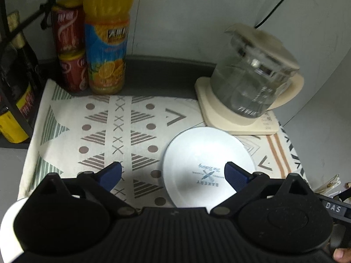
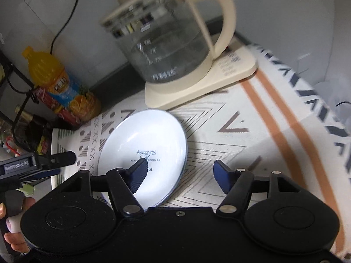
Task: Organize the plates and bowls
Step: 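Move both grippers to the rim of the small white 'BAKERY' plate, then close both grippers on the 'BAKERY' plate rim, then lift the 'BAKERY' plate with both grippers and carry it over the plate stack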
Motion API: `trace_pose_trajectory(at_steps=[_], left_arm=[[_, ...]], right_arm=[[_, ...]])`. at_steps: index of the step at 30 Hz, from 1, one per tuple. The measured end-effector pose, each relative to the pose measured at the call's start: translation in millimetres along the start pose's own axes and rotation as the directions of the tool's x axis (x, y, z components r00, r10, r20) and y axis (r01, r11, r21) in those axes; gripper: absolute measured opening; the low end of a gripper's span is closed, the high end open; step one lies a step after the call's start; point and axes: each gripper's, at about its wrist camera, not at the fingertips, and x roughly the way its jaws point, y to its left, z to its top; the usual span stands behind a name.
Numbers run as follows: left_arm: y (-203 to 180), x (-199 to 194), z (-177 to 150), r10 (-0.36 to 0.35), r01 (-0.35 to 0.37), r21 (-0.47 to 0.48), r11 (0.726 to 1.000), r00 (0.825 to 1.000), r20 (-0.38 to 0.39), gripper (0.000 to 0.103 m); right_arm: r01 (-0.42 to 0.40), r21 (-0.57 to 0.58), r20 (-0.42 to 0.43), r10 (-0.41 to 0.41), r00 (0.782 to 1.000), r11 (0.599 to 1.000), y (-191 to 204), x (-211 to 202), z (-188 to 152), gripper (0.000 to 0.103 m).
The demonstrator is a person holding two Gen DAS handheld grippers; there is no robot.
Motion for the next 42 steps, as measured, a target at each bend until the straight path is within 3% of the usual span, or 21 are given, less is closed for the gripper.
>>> trace_pose_trajectory(at_steps=[5, 7, 9, 16, 23, 25, 28, 42], left_arm=[[14.8, 29.5, 1.8, 0.000, -0.002, -0.031, 1.000, 0.997, -0.078, 0.082], [20.1, 42.3, 1.8, -0.009, 0.003, -0.047, 0.999, 0.993, -0.114, 0.068], [23.7, 53.2, 1.9, -0.013, 0.005, -0.061, 0.998, 0.990, -0.142, 0.061], [23.1, 84.4, 4.0, -0.032, 0.020, -0.056, 0.998, 0.976, -0.216, 0.042], [16.7, 102.2, 1.7, -0.027, 0.016, -0.044, 0.999, 0.966, -0.256, 0.029], [15.6, 103.7, 2.6, -0.028, 0.019, -0.038, 0.999, 0.965, -0.261, 0.025], [16.0, 106.8, 4.3, -0.044, 0.032, -0.049, 0.998, 0.962, -0.268, 0.017], [20.8, 83.4, 7.5, -0.069, 0.050, -0.116, 0.992, 0.983, -0.171, 0.015]], right_arm=[[-0.037, -0.004, -0.085, 0.036, 0.996, 0.999, -4.2, 29.3, 3.1, 0.056], [-0.045, -0.008, -0.113, 0.044, 0.993, 0.999, -5.2, 37.8, 3.7, 0.052], [-0.052, -0.008, -0.135, 0.051, 0.990, 0.999, -6.7, 46.4, 5.1, 0.050], [-0.067, -0.029, -0.198, 0.059, 0.978, 0.997, -5.7, 67.6, 7.0, 0.030], [-0.068, -0.057, -0.209, 0.054, 0.976, 0.996, -1.7, 73.6, 10.8, 0.026], [-0.058, -0.079, -0.208, 0.040, 0.977, 0.995, -0.6, 74.0, 10.8, 0.015], [-0.068, -0.060, -0.201, 0.055, 0.978, 0.996, -5.2, 72.5, 12.5, 0.012], [-0.137, -0.092, -0.103, 0.128, 0.986, 0.986, 7.9, 38.9, 32.6, 0.010]])
